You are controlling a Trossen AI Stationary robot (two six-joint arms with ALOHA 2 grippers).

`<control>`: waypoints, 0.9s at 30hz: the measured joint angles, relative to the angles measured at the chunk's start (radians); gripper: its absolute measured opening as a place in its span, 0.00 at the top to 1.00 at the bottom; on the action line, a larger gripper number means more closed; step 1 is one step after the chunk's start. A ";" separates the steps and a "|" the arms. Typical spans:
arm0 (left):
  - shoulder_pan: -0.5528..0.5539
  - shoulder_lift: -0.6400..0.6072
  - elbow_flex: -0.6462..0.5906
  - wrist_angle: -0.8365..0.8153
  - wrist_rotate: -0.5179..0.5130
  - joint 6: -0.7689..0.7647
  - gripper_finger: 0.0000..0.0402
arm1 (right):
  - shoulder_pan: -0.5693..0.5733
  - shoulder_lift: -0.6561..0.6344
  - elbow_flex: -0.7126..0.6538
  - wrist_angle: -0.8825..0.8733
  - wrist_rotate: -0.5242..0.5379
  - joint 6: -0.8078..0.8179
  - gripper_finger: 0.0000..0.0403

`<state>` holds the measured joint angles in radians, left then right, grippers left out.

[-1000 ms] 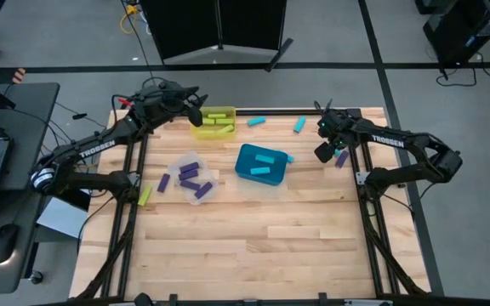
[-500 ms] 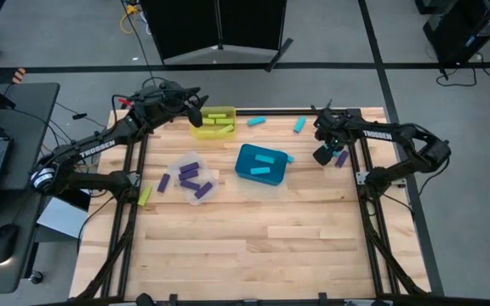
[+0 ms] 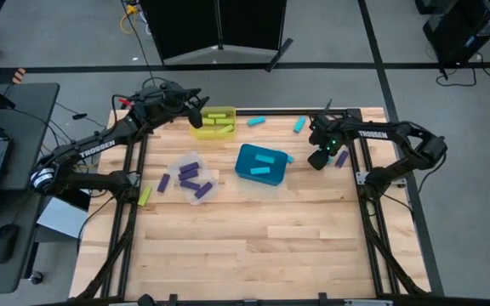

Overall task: Sort blocks
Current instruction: Put the blue block into the blue bin

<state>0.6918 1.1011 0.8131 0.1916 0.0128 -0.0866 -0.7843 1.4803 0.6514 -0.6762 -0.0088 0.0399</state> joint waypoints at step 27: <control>0.000 0.000 0.000 0.000 0.000 -0.004 0.44 | 0.099 -0.478 -0.010 0.193 -0.003 0.075 0.71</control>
<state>0.6922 1.1011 0.8131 0.1917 0.0124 -0.0902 -0.6853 1.0022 0.6412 -0.4836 -0.0114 0.1146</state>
